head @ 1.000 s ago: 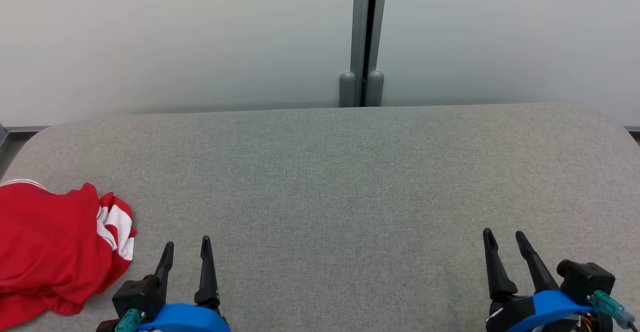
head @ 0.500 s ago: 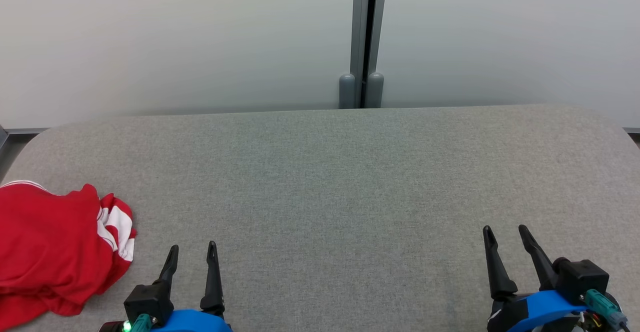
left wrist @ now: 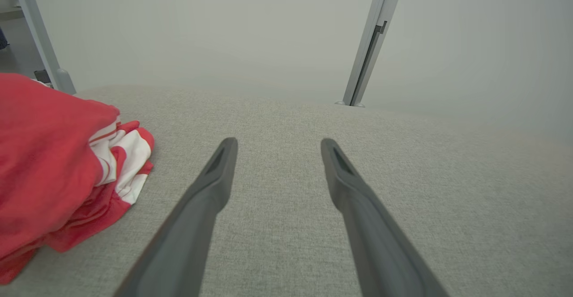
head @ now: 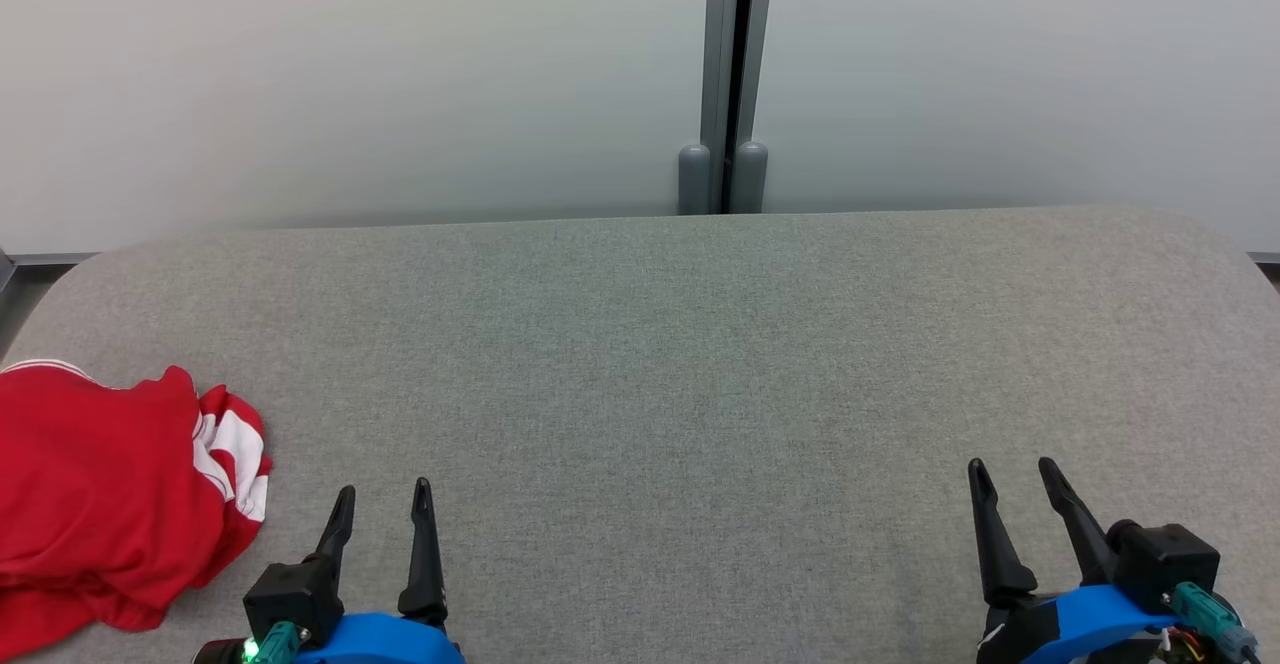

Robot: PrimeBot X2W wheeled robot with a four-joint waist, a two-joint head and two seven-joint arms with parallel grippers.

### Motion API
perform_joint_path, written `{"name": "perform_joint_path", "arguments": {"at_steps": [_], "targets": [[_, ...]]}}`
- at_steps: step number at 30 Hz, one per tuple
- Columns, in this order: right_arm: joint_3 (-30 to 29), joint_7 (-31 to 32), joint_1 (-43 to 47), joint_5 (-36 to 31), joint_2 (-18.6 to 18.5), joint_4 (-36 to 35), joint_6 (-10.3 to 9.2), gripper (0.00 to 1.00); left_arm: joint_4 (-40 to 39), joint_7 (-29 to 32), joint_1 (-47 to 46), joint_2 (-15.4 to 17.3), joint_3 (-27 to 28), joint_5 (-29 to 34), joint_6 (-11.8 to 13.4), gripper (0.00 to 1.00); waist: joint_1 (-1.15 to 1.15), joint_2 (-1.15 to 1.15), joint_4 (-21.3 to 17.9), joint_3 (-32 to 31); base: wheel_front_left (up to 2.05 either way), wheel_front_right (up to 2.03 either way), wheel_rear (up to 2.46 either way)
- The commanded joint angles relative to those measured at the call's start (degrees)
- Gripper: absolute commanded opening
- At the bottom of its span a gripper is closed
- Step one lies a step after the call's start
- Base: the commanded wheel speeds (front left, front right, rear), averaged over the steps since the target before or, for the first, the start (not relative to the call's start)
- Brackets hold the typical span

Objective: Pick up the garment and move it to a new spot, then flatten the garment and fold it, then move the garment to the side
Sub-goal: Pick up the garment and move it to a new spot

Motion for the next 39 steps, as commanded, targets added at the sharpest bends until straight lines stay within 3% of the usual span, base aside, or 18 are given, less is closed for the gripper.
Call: {"name": "perform_joint_path", "arguments": {"at_steps": [1, 6, 12, 17, 31, 39], "targets": [[-0.1, 0.1, 0.1, 0.2, -0.4, 0.2, 0.03, 1.0, -0.3, 0.3, 0.1, 0.3, -0.1, -0.1, 0.4, 1.0, 0.0, 0.0, 0.0, 0.0, 0.0, 0.0, 0.0], [-0.8, -0.2, 0.5, -0.4, -0.4, 0.0, 0.03, 1.0, -0.4, 0.3, -0.4, 0.4, -0.5, -0.2, 0.3, 1.0, 0.0, 0.0, 1.3, 0.0, 0.0, 0.0, 0.0], [-1.2, -0.4, 1.0, -1.3, -0.4, -0.6, 0.03, 1.0, -0.7, -0.3, -1.1, 0.7, -0.8, 0.4, 0.5, 1.0, 0.0, 0.0, 5.6, -0.1, 0.0, 0.0, 0.0], [-1.1, -0.4, 1.2, -1.5, -0.4, -0.8, 0.03, 1.0, -1.4, -0.6, -0.5, 1.0, -0.3, 0.1, 1.1, 1.0, 0.0, 0.0, 13.2, 0.0, 0.0, 0.0, 0.0], [0.0, -0.9, 2.0, -1.8, -0.4, -1.1, 0.03, 1.0, -3.5, -0.4, 1.3, 2.6, -0.1, -0.1, 1.8, 1.0, 0.0, 0.0, 28.2, -1.2, 0.0, 0.0, 0.0], [3.5, 0.6, -0.6, -2.7, -0.4, -1.3, 0.03, 1.0, -5.4, -1.6, 3.4, 3.0, 1.9, -1.0, 3.5, 1.0, 0.0, 0.0, 29.7, 0.5, 0.0, 0.0, 0.0]]}}
